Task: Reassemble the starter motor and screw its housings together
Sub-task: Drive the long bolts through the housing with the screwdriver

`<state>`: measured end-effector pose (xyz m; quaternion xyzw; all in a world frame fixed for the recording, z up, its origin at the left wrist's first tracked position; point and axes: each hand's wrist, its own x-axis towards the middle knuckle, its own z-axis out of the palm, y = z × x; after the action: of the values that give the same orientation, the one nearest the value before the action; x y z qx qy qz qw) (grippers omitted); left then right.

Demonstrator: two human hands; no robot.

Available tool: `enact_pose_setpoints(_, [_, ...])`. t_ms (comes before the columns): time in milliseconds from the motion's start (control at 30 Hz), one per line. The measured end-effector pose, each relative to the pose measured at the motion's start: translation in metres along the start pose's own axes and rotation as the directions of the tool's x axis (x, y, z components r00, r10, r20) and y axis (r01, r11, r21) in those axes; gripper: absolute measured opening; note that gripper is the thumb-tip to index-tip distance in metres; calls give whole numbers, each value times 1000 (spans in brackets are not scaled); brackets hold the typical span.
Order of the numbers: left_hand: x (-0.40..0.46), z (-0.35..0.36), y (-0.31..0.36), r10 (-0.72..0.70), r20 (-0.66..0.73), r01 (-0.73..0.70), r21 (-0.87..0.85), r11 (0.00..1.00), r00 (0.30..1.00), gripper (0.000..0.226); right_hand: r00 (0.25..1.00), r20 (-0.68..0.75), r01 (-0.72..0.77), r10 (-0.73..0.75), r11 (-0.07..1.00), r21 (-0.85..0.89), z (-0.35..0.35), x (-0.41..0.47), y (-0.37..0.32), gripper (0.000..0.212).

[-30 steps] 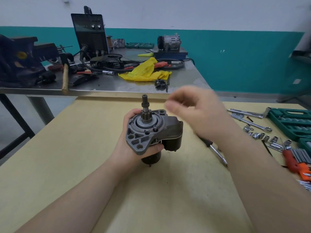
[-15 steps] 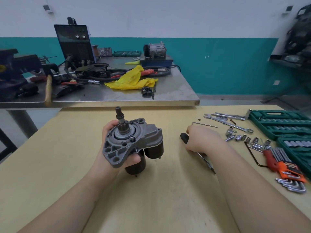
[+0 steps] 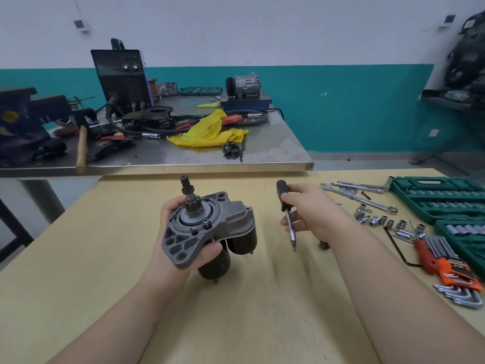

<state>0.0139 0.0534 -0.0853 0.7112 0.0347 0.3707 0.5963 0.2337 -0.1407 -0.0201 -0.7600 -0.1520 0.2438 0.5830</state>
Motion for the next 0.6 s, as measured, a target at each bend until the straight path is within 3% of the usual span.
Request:
enact_pose_setpoints(133, [-2, -2, -5, 2, -22, -3, -15, 1000, 1000, 100, 995, 94, -65, 34, 935, 348, 13, -12, -8, 37])
enact_pose_setpoints(233, [-2, -3, -5, 33, -48, -33, 2, 999, 998, 100, 999, 42, 8, -31, 880, 475, 18, -24, -27, 42])
enact_pose_setpoints(333, [-2, 0, 0, 67, -72, -65, 25, 998, 995, 94, 965, -86, 258, -246, 851, 458, 20, -46, -55, 48])
enact_pose_setpoints(433, [-2, 4, 5, 115, -74, -110, 63, 992, 991, 83, 854, -130, 512, -504, 771, 378, 35, -83, -79, 39])
enact_pose_setpoints(600, [-1, 10, 7, 152, -46, -147, 101, 984, 987, 84, 687, -153, 723, -710, 650, 232, 65, -114, -95, 49])
